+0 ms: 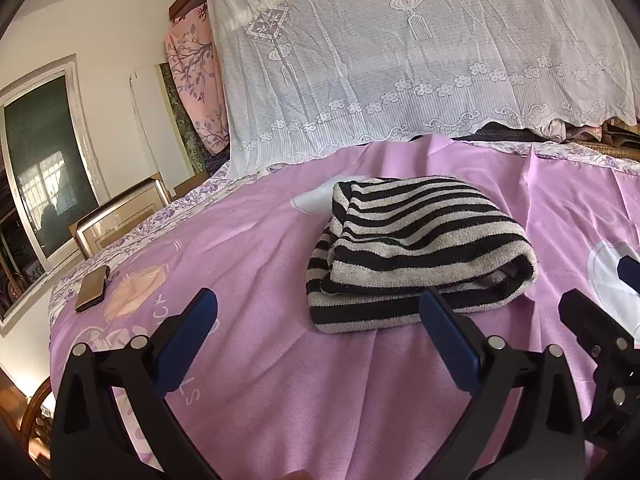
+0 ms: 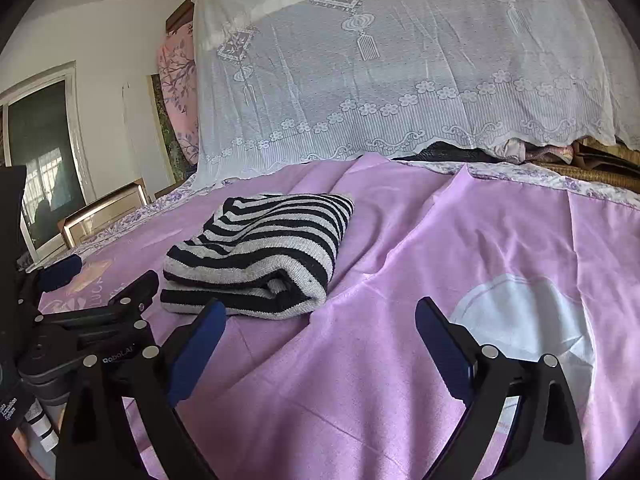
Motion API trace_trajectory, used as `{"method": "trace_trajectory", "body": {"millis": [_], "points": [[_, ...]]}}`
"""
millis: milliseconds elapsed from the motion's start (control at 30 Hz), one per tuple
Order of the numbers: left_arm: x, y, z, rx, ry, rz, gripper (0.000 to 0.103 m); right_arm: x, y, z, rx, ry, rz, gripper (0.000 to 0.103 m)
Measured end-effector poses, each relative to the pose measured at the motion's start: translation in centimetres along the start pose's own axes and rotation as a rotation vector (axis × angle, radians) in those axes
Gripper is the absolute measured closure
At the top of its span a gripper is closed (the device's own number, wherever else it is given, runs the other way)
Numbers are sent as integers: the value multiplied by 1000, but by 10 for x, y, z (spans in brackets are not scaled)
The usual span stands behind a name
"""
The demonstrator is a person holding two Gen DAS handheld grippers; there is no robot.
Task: Fold small clothes
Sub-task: 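Open both tools and withdraw from the folded sweater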
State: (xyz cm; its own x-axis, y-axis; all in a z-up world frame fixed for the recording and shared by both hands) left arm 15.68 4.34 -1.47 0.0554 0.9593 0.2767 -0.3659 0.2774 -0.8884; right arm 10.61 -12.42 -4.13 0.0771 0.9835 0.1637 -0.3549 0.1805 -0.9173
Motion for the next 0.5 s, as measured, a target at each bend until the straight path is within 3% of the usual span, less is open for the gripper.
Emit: {"method": "trace_trajectory", "body": {"millis": [500], "points": [[4, 1, -2, 13, -2, 11, 4, -2, 1, -1, 11, 0, -16, 5]]}}
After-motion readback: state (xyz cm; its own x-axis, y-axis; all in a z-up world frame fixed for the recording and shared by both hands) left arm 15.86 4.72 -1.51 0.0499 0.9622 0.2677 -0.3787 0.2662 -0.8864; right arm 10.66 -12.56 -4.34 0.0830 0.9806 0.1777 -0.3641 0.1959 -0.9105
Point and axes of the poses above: each gripper's, at about its wrist camera, not at the fingertips, and z roughly against the way its jaws point, x to its left, y to its underside, the point moved 7 cm from there along -z, roughly the way its jaws point, and after that the axes turned 3 degrees about -x, right-handed, at the moved point
